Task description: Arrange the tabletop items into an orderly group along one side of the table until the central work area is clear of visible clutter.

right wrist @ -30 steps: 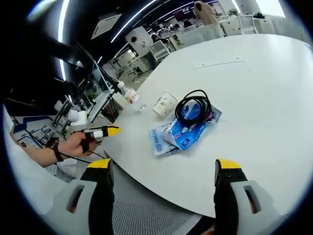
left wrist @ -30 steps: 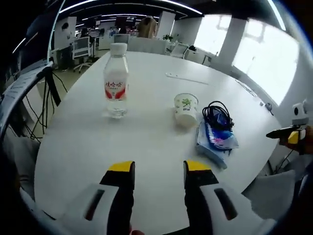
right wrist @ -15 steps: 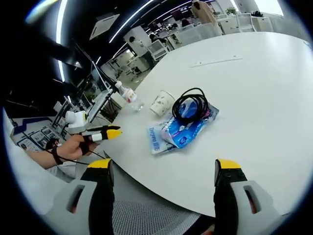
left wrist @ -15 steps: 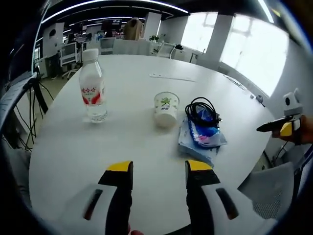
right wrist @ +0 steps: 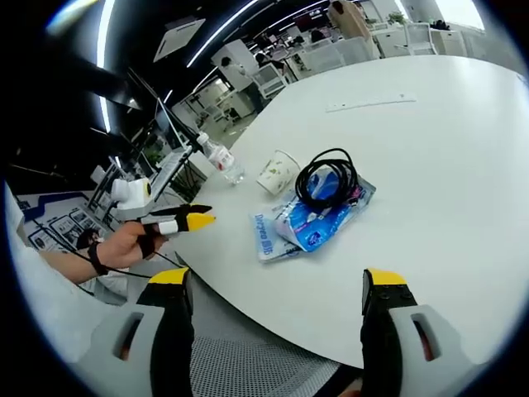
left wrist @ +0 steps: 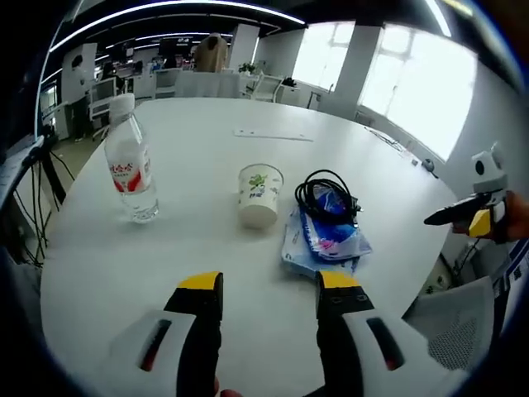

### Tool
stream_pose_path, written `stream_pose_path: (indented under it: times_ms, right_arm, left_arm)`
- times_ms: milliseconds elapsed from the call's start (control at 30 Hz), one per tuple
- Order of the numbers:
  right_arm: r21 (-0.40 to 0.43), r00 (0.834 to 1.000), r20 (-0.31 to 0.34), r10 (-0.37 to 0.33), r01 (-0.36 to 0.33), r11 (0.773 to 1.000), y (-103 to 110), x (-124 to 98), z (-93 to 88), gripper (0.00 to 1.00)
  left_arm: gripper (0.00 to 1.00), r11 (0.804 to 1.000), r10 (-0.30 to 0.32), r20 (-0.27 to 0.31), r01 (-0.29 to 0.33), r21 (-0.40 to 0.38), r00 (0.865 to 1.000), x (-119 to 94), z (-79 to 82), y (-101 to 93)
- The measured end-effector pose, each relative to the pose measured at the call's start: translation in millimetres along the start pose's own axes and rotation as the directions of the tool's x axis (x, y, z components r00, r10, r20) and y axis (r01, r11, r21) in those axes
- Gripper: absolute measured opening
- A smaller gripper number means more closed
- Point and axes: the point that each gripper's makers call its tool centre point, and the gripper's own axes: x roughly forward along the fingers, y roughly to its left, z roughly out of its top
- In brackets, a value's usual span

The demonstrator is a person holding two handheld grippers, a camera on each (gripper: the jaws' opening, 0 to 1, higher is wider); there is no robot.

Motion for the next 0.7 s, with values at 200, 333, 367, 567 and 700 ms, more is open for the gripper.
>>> stream_pose_path:
  times_ms: [200, 333, 367, 567, 700]
  right_arm:
    - [0.002, 1.000, -0.002, -0.007, 0.007, 1.000, -1, -1, -1.8, 0.84]
    - [0.010, 1.000, 0.000, -0.015, 0.015, 1.000, -3, -4, -3.1, 0.84]
    - [0.012, 1.000, -0.001, -0.017, 0.017, 1.000, -4, -4, -3.6, 0.84]
    - [0.022, 1.000, 0.006, -0.030, 0.029, 0.999, -7, -8, -4.8, 0.84]
    - [0.027, 0.999, 0.006, -0.038, 0.037, 0.999, -9, -10, -6.4, 0.83]
  left_arm:
    - [0.44, 1.000, 0.004, -0.003, -0.004, 0.020, 1.000, 8, 9.3, 6.1]
    - [0.45, 1.000, 0.005, -0.001, -0.005, 0.018, 1.000, 16, 19.2, 11.8]
    - [0.45, 1.000, 0.004, -0.001, -0.004, 0.016, 1.000, 18, 22.2, 13.5]
    - [0.46, 1.000, -0.004, 0.003, 0.004, -0.004, 1.000, 29, 33.6, 18.9]
    - [0.47, 1.000, -0.016, -0.007, 0.016, -0.001, 1.000, 37, 39.1, 21.1]
